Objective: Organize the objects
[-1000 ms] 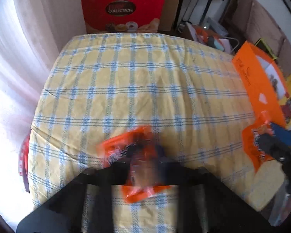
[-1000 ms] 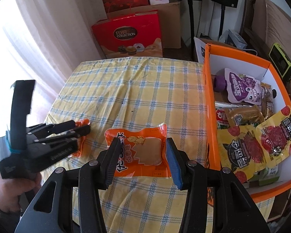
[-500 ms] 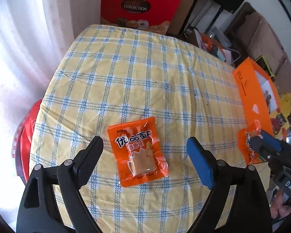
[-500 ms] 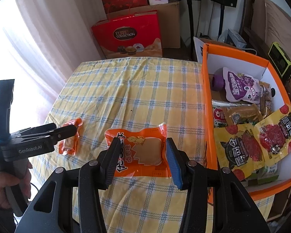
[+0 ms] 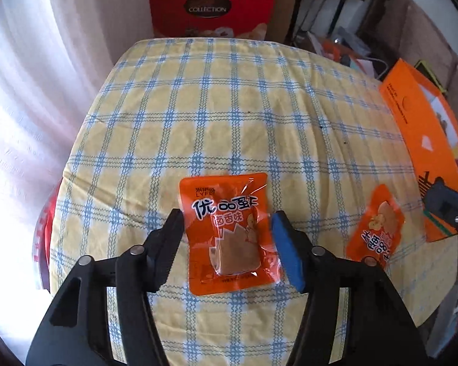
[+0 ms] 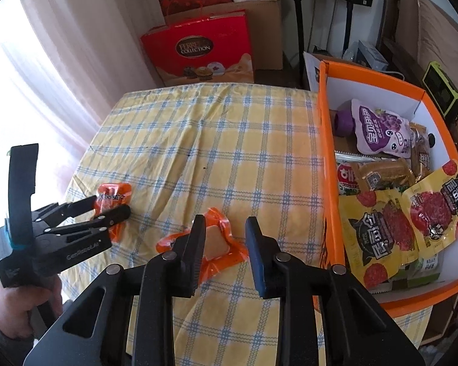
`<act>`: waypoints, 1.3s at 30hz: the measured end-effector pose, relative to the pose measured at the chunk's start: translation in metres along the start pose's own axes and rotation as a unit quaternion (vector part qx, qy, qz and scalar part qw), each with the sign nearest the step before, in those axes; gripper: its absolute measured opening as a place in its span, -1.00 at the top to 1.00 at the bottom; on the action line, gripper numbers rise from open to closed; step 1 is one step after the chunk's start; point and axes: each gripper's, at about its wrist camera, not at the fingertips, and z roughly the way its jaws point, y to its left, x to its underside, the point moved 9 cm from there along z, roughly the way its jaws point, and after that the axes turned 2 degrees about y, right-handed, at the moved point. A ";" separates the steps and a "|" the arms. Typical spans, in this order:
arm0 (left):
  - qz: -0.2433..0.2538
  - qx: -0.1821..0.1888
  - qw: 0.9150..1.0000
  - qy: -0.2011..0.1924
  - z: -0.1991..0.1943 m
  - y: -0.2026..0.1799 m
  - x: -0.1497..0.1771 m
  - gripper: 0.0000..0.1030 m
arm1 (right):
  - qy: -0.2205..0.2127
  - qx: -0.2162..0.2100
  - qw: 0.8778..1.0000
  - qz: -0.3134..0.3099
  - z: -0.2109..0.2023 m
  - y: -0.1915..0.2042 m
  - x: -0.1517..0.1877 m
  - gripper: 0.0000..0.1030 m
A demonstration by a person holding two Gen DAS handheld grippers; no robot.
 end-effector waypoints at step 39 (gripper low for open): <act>-0.026 0.077 0.997 -0.015 -0.018 0.005 -0.016 0.46 | 0.003 0.057 0.998 0.002 0.037 0.026 -0.002 0.23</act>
